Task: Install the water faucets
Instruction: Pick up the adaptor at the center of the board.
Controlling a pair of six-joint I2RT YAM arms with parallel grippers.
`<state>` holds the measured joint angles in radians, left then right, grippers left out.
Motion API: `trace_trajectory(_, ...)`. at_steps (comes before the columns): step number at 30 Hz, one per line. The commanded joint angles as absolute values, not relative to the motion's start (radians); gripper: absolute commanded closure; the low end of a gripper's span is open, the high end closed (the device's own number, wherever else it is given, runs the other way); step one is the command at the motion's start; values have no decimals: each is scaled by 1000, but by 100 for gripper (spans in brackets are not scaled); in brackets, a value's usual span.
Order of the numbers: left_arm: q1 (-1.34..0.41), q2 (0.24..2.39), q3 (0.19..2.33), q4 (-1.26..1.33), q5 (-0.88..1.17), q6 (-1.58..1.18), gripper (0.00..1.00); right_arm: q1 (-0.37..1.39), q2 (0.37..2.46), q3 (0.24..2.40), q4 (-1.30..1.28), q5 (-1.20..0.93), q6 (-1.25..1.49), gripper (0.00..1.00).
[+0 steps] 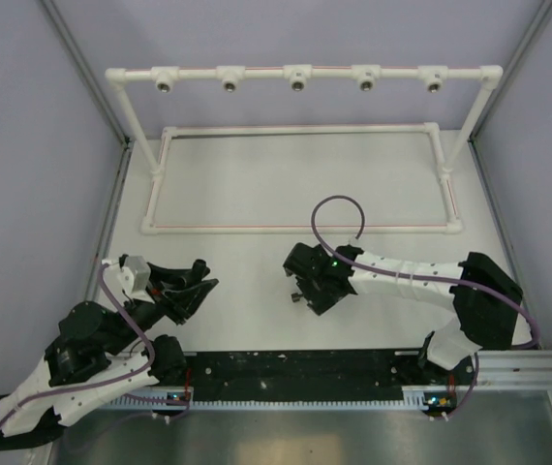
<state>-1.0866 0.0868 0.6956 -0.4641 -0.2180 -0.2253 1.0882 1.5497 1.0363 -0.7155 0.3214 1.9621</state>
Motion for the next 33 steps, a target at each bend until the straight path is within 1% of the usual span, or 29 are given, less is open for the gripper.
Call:
trace_trajectory(1,-1088,110,721,-397,-225,-212,100,1068,1584,1034,-733,324,2023,14)
trace_trajectory(10,-1088,106,715,-406,-232,-215,100,1045,1664,1011,-695,313,2020,20)
trace_trajectory(13,-1088,103,716,-414,-236,-215,100,1035,1693,1003,-677,316,2008,27)
trace_trajectory(17,-1088,101,716,-417,-244,-216,100,1025,1735,1000,-655,301,1953,42)
trace_trajectory(18,-1088,100,715,-422,-245,-218,100,1026,1739,1000,-655,307,1931,50)
trace_trajectory(19,-1088,98,719,-426,-250,-218,100,1026,1740,999,-653,317,1899,60)
trace_trajectory(21,-1089,91,721,-434,-258,-215,100,1023,1741,996,-655,336,1829,78)
trace_trajectory(23,-1088,80,724,-442,-267,-213,100,1023,1738,994,-669,363,1758,100)
trace_trajectory(25,-1088,69,727,-446,-275,-213,100,1023,1735,1002,-675,400,1648,100)
trace_trajectory(28,-1088,61,727,-448,-276,-218,100,1023,1746,1040,-698,474,1410,100)
trace_trajectory(31,-1088,60,723,-449,-273,-225,100,1022,1781,1069,-631,482,1087,100)
trace_trajectory(33,-1088,58,718,-446,-272,-230,100,1025,1812,1071,-600,463,943,100)
